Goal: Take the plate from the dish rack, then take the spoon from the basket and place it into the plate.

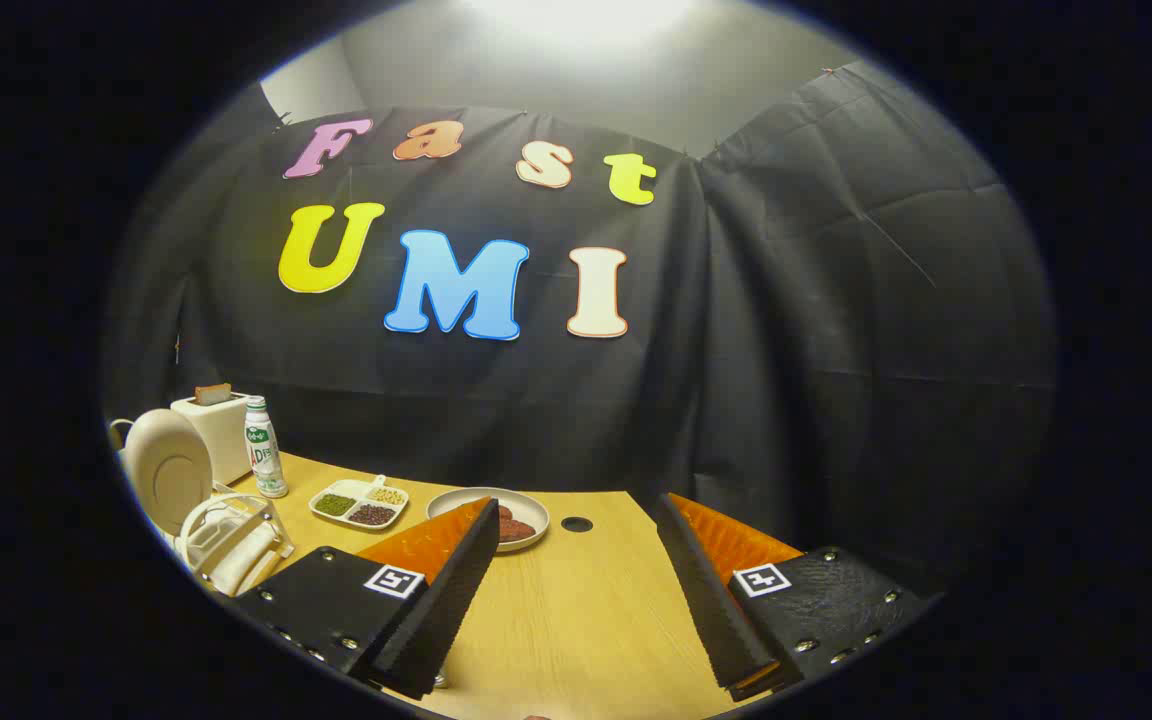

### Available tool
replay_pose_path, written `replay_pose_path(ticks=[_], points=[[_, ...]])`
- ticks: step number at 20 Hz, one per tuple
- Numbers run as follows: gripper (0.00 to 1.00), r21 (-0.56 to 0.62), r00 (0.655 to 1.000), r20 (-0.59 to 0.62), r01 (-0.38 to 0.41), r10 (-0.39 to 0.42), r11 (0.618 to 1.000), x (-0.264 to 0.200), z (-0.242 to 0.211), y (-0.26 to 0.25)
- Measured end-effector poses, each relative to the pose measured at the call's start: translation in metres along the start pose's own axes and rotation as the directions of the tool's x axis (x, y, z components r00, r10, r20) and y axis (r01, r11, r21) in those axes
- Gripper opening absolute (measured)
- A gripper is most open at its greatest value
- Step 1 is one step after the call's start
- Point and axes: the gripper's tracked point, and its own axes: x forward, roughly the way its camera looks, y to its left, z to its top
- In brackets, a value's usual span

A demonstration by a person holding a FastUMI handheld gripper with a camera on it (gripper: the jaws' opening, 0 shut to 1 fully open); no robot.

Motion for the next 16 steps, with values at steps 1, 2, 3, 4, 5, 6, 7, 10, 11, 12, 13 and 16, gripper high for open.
replay_pose_path(ticks=[1,2,3,4,5,6,7,10,11,12,13,16], points=[[0.97,0.003,1.0,-0.013,0.005,-0.005,1.0,-0.008,0.003,0.009],[0.97,0.006,1.0,-0.019,0.003,-0.003,1.0,-0.018,0.009,0.021],[0.97,0.01,1.0,-0.021,0.002,-0.001,1.0,-0.025,0.012,0.03],[0.97,0.016,1.0,-0.026,-0.003,0.003,1.0,-0.034,0.017,0.042],[0.97,0.019,1.0,-0.028,-0.005,0.006,1.0,-0.041,0.022,0.054],[0.97,0.021,1.0,-0.028,-0.013,0.014,1.0,-0.047,0.028,0.066],[0.97,0.016,0.999,-0.026,-0.021,0.021,1.0,-0.053,0.033,0.079],[0.97,-0.001,0.998,-0.014,-0.061,0.061,0.998,-0.069,0.056,0.12],[0.97,-0.002,0.997,-0.01,-0.074,0.074,0.997,-0.074,0.063,0.134],[0.97,0.001,0.995,-0.004,-0.095,0.095,0.995,-0.078,0.07,0.15],[0.95,0.007,0.993,-0.003,-0.116,0.117,0.993,-0.083,0.075,0.168],[0.95,0.031,0.984,-0.003,-0.176,0.177,0.984,-0.094,0.086,0.221]])
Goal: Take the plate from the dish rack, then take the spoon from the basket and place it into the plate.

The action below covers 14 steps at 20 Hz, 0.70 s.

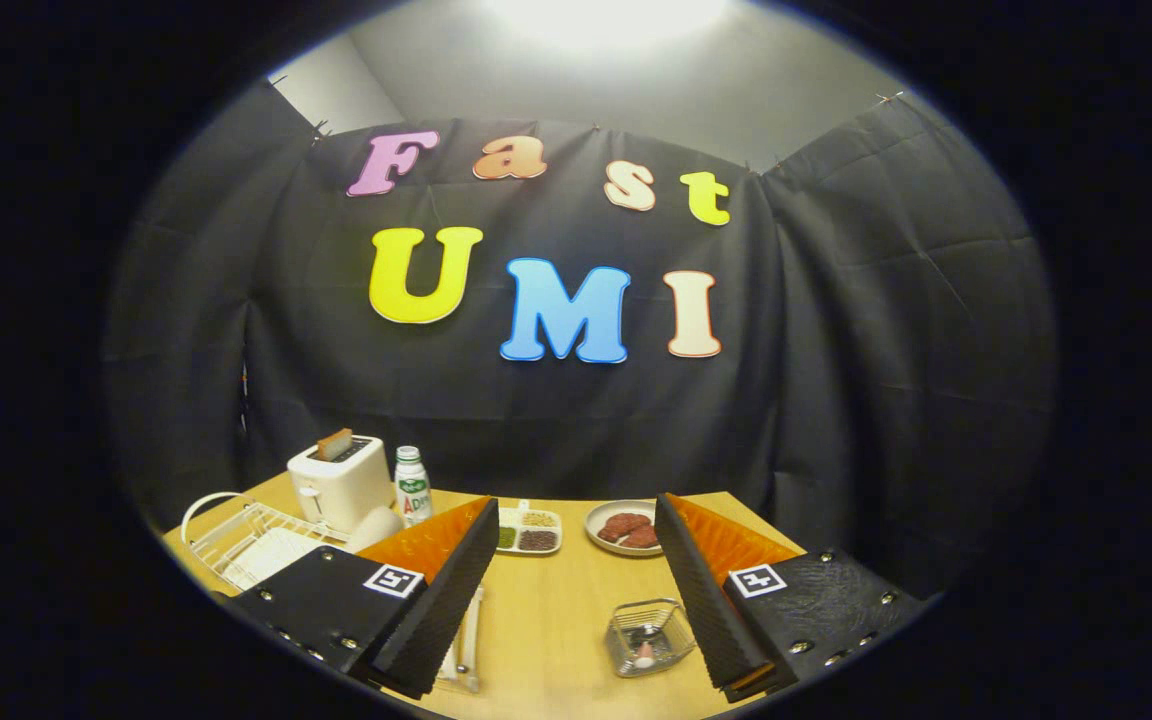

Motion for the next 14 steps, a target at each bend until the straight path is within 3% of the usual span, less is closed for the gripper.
replay_pose_path(ticks=[2,3,6,12,14], points=[[0.92,0.009,1.0,-0.015,-0.024,0.024,1.0,0.002,-0.001,0.03],[0.84,0.011,0.999,-0.022,-0.04,0.041,0.999,0.003,-0.001,0.046],[0.83,0.004,0.996,-0.065,-0.058,0.059,0.998,0.007,-0.012,0.081],[0.83,-0.042,0.978,-0.21,0.001,-0.01,0.999,0.027,-0.062,0.117],[0.72,-0.069,0.967,-0.253,0.007,-0.025,0.998,0.033,-0.077,0.124]])
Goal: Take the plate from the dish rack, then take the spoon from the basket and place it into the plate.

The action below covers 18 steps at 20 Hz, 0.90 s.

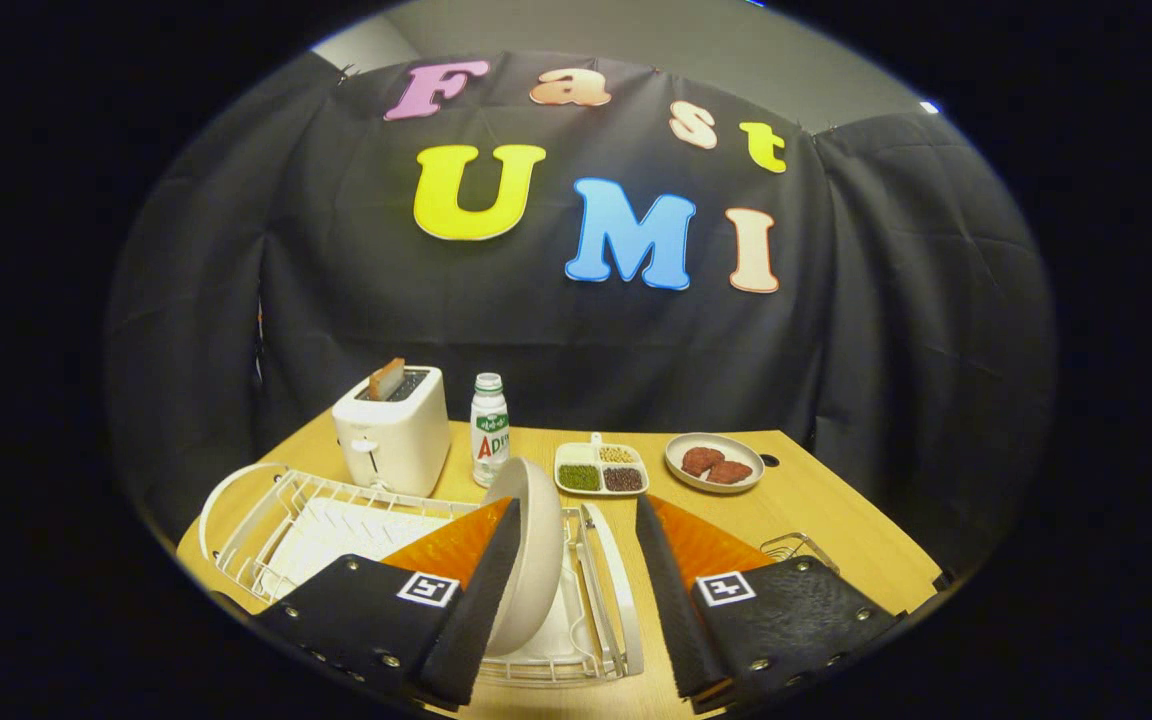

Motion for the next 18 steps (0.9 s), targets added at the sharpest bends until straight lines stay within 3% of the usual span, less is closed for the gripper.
replay_pose_path(ticks=[5,7,9,11,15,17,18], points=[[0.68,-0.052,0.996,-0.08,0.046,-0.05,0.998,0.022,-0.019,0.008],[0.47,-0.06,0.993,-0.106,0.044,-0.05,0.997,0.03,-0.025,0.013],[0.47,-0.076,0.991,-0.117,0.049,-0.057,0.996,0.035,-0.027,0.016],[0.28,-0.099,0.989,-0.127,0.067,-0.079,0.993,0.034,-0.027,0.013],[0.18,-0.114,0.983,-0.143,0.103,-0.119,0.988,0.037,-0.02,0.013],[0.17,-0.142,0.985,-0.123,0.103,-0.12,0.985,0.033,-0.009,0.021],[0.12,-0.169,0.983,-0.117,0.12,-0.141,0.978,0.035,-0.002,0.022]])
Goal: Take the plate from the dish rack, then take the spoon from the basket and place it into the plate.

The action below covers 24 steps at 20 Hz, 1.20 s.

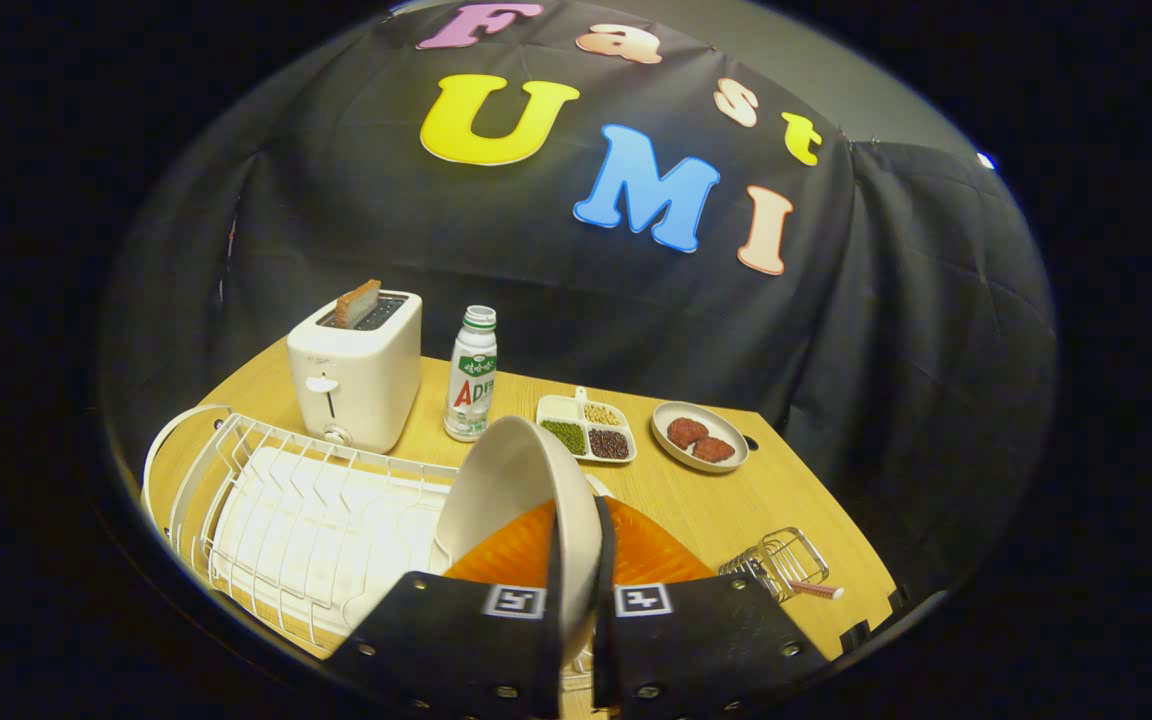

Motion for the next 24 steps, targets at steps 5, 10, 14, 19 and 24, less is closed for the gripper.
replay_pose_path(ticks=[5,10,14,19,24], points=[[0.11,-0.114,0.991,0.047,0.128,-0.123,0.985,-0.014,0.03,-0.01],[0.1,-0.122,0.985,0.083,0.159,-0.149,0.98,-0.044,0.044,-0.024],[0.11,-0.085,0.982,0.107,0.166,-0.156,0.983,-0.077,0.049,-0.042],[0.1,-0.044,0.984,0.101,0.152,-0.147,0.987,-0.113,0.032,-0.067],[0.1,-0.017,0.992,0.061,0.116,-0.115,0.993,-0.136,-0.004,-0.088]])
